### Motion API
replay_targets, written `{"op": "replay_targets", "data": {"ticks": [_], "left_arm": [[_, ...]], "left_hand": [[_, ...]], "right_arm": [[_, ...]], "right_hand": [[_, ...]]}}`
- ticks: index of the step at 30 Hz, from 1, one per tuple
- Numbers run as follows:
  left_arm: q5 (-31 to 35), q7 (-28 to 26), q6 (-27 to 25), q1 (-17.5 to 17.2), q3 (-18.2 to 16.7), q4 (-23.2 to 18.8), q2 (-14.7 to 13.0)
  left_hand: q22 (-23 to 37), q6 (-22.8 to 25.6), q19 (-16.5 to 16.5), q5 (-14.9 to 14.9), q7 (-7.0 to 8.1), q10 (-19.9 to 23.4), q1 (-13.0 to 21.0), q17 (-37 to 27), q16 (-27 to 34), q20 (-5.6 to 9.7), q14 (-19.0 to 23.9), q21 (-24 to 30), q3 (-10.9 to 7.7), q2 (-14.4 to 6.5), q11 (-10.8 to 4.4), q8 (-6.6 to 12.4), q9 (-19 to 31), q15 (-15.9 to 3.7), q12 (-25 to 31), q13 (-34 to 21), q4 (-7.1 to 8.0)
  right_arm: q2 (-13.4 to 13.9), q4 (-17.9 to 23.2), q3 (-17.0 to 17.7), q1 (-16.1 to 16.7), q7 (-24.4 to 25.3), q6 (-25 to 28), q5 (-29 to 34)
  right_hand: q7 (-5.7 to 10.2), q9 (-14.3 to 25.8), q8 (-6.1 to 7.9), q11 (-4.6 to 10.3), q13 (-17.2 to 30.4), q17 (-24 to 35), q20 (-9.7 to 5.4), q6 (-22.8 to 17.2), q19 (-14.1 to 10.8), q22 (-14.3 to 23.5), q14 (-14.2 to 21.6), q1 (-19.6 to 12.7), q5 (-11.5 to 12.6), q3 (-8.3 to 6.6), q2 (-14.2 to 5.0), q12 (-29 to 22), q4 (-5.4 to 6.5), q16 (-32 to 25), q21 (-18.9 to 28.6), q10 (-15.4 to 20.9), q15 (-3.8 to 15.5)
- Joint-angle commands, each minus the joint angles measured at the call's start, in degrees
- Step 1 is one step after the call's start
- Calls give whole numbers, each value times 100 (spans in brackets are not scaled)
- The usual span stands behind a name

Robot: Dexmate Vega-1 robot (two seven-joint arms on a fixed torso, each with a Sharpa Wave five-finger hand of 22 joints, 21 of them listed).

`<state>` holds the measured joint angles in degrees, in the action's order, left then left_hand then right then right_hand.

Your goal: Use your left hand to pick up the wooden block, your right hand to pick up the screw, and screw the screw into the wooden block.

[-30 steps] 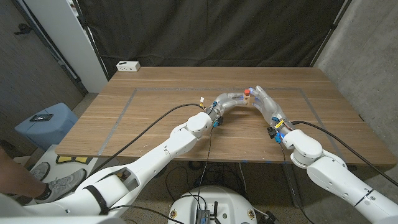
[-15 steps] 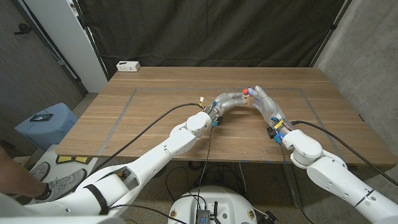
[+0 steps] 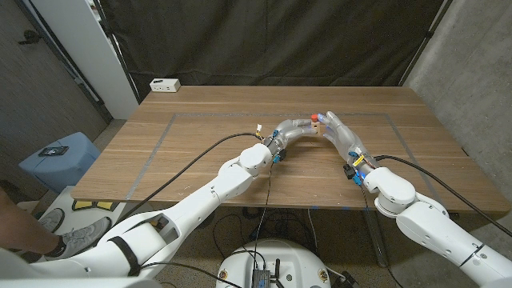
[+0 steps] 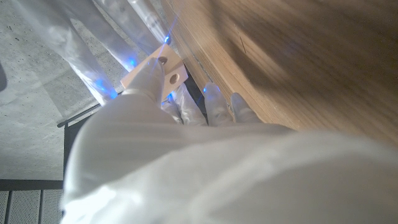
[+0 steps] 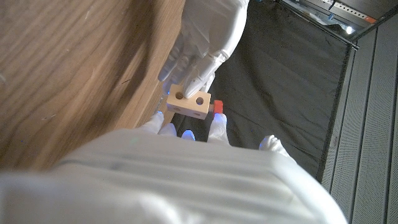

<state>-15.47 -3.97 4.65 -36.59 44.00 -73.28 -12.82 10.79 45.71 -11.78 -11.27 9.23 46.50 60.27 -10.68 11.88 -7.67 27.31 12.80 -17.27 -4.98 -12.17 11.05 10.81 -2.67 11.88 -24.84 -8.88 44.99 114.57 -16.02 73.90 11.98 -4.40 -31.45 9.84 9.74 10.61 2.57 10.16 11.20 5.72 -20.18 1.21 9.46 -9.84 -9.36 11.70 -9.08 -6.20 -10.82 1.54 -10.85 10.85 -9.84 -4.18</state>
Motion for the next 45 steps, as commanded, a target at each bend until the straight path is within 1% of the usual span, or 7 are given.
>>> {"op": "replay_targets", "data": {"ticks": [1, 13, 26, 33, 45], "left_arm": [[-8, 12, -10, 9, 2, 13, 4], [9, -11, -48, 14, 12, -4, -1], [12, -20, -82, 7, 17, -39, -11], [73, -42, -143, 20, 39, -117, -53], [137, -11, -234, 45, 76, -218, -118]], "left_hand": [[33, 18, -31, -22, -25, 65, -17, -5, 34, -22, 1, 22, -12, -34, -8, 36, 23, -300, 34, -20, 12], [33, 3, -29, -24, -26, 66, -5, -6, 35, -23, 1, 21, -16, -38, -9, 30, 22, -286, 35, -21, 5], [34, 24, -33, -23, -24, 83, -16, -3, 33, -13, 2, 22, -12, -29, -10, 38, 22, -289, 41, -19, 8], [33, 35, -36, -23, -22, 88, -6, -3, 34, -20, 5, 23, -14, -25, -12, 42, 22, -294, 41, -16, 0], [33, 64, -38, -16, -11, 129, -12, 2, 33, -9, 13, 24, 2, 15, -20, 52, 22, -309, 53, -11, -7]], "right_arm": [[106, 54, 23, 32, -125, 18, -21], [235, 56, 50, 26, -324, 5, -77], [241, 80, 210, 173, -219, -51, -149], [242, 16, 284, 148, -215, -87, -136], [227, -73, 398, 157, -139, -120, -73]], "right_hand": [[-3, 28, 23, 49, 5, -2, -2, -68, -29, 28, -840, -4, 51, -52, -61, -22, 15, -50, 24, -613, 21], [6, 28, 18, 64, 5, 0, 0, -83, -26, 27, -857, 3, 52, -60, -63, -17, 17, -45, 18, -612, 28], [24, 29, 17, 63, 5, 1, 4, -112, -22, 27, -850, 8, 53, -74, -70, -19, 18, -49, 13, -590, 26], [14, 29, 11, 46, 6, -1, 4, -116, -33, 27, -839, 6, 54, -83, -68, -23, 15, -53, 15, -570, 18], [39, 29, -50, 50, 7, -5, 15, 38, -39, 27, -832, 1, 53, -99, -60, -12, 4, -52, 12, -577, 4]]}}
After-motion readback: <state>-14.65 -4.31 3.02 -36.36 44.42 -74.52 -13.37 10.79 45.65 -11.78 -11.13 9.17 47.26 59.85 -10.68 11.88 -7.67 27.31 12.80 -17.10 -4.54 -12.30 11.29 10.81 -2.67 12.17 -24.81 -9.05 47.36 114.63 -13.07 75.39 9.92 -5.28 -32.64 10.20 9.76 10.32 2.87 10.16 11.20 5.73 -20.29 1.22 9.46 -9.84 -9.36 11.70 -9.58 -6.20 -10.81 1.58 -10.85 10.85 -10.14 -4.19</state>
